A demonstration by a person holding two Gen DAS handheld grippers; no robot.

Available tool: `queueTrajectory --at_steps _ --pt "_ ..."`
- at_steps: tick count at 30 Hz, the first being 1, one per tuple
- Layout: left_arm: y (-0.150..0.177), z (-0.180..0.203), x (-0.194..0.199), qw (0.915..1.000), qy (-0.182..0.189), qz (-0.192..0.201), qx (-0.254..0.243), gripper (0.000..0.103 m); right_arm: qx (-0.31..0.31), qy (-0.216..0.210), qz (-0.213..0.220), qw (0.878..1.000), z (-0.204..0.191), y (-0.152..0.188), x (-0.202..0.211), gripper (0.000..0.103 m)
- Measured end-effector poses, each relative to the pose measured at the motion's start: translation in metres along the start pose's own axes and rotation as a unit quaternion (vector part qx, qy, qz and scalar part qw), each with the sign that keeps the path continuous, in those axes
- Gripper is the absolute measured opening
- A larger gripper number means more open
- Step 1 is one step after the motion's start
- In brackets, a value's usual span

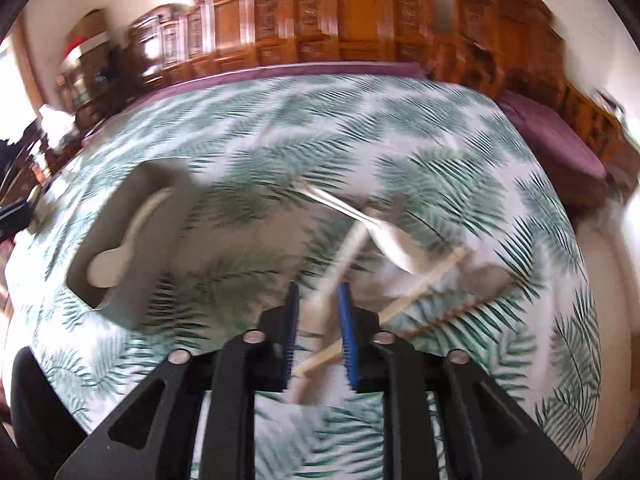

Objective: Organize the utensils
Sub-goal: 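Lower the chopstick into the tray and open the right gripper, then return the right gripper to the pile and grasp another wooden chopstick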

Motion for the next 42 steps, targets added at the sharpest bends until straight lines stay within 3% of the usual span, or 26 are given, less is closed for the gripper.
queueTrajectory --at_steps 7,16,26,31,34,42 --pt "0.004 0.036 -0.010 0.9998 0.020 -0.002 -0.009 0.038 -0.057 0.012 -0.026 0.998 0.045 0.012 -0.025 0.023" --pt "0.018 0.074 -0.022 0.9987 0.038 -0.021 -0.028 0.038 -0.104 0.018 -0.044 0.993 0.051 0.009 -0.048 0.023" --pt "0.022 0.081 -0.023 0.9983 0.043 -0.024 -0.032 0.038 -0.143 0.034 -0.053 0.988 0.060 0.008 -0.051 0.023" --pt "0.024 0.085 -0.024 0.9982 0.044 -0.025 -0.031 0.038 -0.157 0.040 -0.056 0.985 0.066 0.010 -0.048 0.018" --pt "0.025 0.089 -0.025 0.9981 0.045 -0.026 -0.033 0.038 -0.169 0.046 -0.057 0.983 0.071 0.010 -0.045 0.006" --pt "0.025 0.093 -0.024 0.9981 0.045 -0.026 -0.033 0.038 -0.160 0.046 -0.055 0.985 0.076 0.013 -0.037 0.006"
Point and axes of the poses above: each gripper's, at about its wrist camera, not at the fingertips, and x roughly against the way its jaws point, z to its right, y to its underside, the point moved 7 cm from there along -x, roughly the way its jaws point, and after that the axes turned 8 degrees about -x, right-handed, at the moved point
